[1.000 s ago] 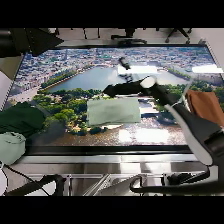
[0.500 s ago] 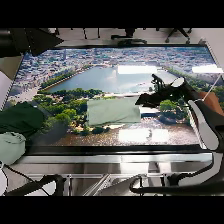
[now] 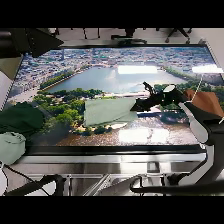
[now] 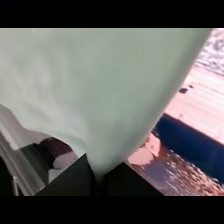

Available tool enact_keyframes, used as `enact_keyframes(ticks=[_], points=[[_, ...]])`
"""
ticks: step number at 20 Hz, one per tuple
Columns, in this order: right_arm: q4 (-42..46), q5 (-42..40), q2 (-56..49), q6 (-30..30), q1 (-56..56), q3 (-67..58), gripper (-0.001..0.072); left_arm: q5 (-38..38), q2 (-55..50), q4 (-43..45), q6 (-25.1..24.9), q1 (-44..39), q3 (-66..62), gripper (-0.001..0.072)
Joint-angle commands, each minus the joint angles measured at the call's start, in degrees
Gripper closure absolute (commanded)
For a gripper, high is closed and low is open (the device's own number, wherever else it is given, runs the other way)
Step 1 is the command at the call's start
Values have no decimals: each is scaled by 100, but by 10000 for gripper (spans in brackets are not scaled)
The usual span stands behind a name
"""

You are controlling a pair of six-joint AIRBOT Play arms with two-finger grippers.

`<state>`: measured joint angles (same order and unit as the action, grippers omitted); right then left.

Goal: Fold the shirts.

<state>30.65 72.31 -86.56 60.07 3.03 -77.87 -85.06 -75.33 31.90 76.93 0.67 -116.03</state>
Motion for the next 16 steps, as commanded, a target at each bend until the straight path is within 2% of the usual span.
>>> enact_keyframes(ticks=[1, 7, 14, 16], points=[[-844, 136, 168, -291, -278, -367, 691, -120, -2, -4, 2, -4, 0, 689], [-946, 315, 1209, 584, -2111, -1375, 691, -243, -2, -4, 0, -2, 0, 689], [-946, 260, 1775, 796, -4830, -1917, 691, -245, -2, -4, -2, -4, 0, 689], [-776, 328, 1770, 1043, -5346, -1915, 691, -249, -2, -4, -2, -4, 0, 689]])
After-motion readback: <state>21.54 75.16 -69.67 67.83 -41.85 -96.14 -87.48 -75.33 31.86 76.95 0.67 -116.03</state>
